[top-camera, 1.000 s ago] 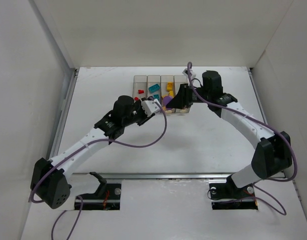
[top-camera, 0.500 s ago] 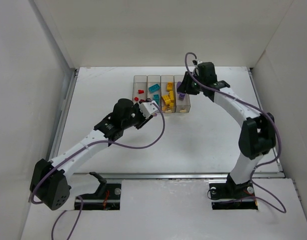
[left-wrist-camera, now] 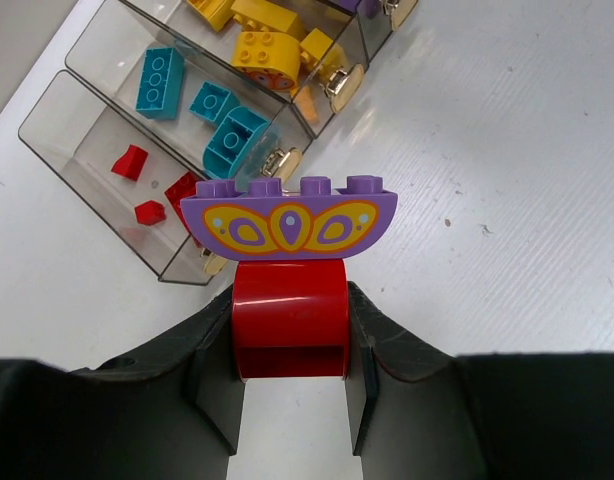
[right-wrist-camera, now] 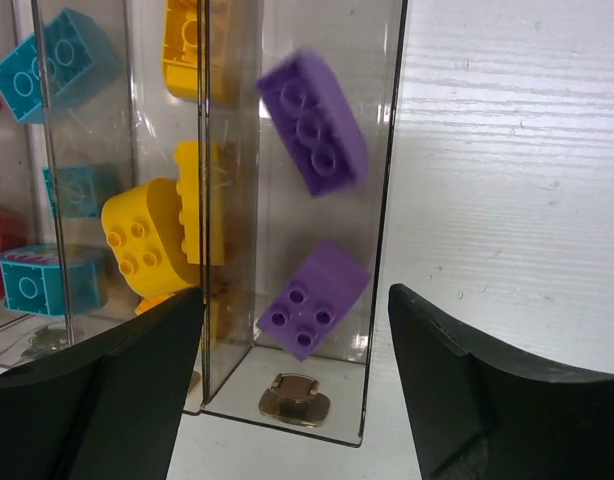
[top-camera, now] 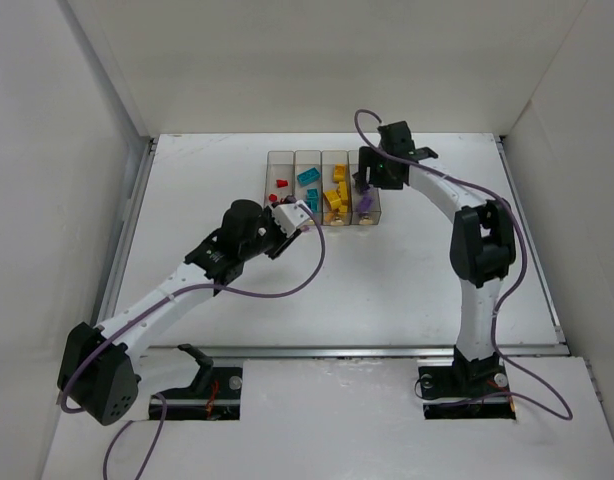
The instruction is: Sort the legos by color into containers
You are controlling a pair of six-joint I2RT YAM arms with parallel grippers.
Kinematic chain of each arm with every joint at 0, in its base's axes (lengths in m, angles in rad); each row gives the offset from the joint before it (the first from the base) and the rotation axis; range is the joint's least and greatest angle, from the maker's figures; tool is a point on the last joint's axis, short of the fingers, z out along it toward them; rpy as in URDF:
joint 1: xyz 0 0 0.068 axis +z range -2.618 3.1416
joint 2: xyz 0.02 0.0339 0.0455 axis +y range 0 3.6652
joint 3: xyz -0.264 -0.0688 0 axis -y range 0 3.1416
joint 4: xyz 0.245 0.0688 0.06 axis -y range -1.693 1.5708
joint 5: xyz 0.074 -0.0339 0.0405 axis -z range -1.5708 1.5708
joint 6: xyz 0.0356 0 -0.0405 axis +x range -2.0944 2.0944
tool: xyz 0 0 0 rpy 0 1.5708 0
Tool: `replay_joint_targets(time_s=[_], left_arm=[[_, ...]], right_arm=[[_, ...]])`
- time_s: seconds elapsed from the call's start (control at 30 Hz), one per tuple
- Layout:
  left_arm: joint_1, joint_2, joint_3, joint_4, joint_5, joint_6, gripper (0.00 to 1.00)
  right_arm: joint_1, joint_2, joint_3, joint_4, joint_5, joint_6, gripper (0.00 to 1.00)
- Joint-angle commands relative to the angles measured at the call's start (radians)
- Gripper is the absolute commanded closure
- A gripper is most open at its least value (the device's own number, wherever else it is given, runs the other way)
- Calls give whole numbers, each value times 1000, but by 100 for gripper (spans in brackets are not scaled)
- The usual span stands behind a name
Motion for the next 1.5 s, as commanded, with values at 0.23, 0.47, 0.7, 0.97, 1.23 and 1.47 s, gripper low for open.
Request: replay_joint_targets(time_s=[0.23,0.47,0.7,0.97,1.23,1.47], left_arm=[[10,-26,3,76,27,-2,100],[10,-6,52,107,158,20,100],[10,-6,94,149,218,29,100],[10,-15,122,161,249,-31,100],[10,-6,131,149,201,-31,100],[57,46,131,2,113,-115,100]], right_arm=[[-4,-307,-93,154,-228,-92,20],[40,-371,-276,366,-899,-16,0],[157,-331,-252,366,-895,3,0],[166,-320,-256,394,-988,21,14],[166,-320,-267,394,-997,21,100],[42,-340,-333,385,-853,105,100]])
